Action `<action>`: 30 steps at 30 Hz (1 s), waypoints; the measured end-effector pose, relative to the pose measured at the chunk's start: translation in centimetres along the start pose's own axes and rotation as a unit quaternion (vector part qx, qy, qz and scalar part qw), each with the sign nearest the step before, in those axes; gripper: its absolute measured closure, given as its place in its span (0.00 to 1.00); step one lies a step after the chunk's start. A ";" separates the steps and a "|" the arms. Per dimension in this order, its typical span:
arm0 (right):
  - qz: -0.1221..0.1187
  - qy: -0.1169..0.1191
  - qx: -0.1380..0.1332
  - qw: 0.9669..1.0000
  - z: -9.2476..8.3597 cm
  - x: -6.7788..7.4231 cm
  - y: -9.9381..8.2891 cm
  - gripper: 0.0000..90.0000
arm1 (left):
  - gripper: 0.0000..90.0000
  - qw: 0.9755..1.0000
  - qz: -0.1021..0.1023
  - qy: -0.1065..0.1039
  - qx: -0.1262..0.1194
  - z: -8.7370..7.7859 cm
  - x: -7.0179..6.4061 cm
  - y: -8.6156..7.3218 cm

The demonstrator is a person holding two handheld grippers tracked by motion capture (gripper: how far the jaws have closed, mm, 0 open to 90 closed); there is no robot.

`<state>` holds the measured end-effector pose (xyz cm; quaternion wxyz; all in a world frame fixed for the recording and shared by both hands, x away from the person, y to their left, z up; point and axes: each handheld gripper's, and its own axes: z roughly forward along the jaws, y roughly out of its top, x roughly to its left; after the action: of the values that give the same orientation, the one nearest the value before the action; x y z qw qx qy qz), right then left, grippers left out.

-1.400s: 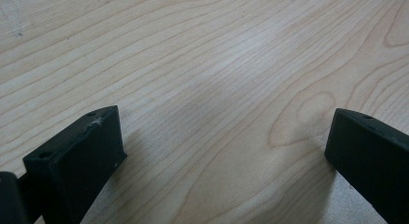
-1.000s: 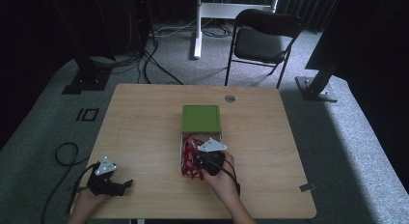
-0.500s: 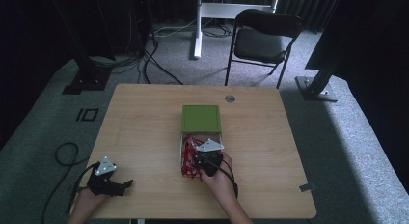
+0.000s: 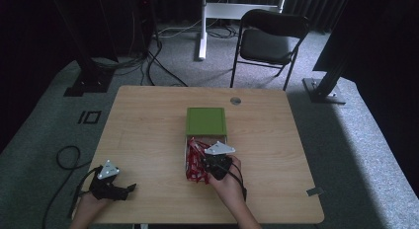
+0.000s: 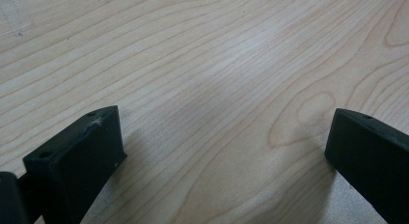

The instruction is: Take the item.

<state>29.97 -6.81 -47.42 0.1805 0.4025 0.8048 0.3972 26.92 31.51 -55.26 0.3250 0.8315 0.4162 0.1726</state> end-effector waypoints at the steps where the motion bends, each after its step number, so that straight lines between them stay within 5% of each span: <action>1: 0.002 0.003 0.002 1.000 -0.1 0.0 0.0 0.92 | 0.01 1.000 0.000 0.000 0.000 0.0 0.0 0.0; 30: 0.025 0.036 -0.065 0.997 -5.1 -0.5 0.6 0.92 | 0.01 1.000 0.000 0.000 0.000 0.0 0.0 0.0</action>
<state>27.44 -9.54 -43.81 0.1674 0.3956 0.7725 0.4676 26.93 31.51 -55.26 0.3248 0.8317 0.4161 0.1723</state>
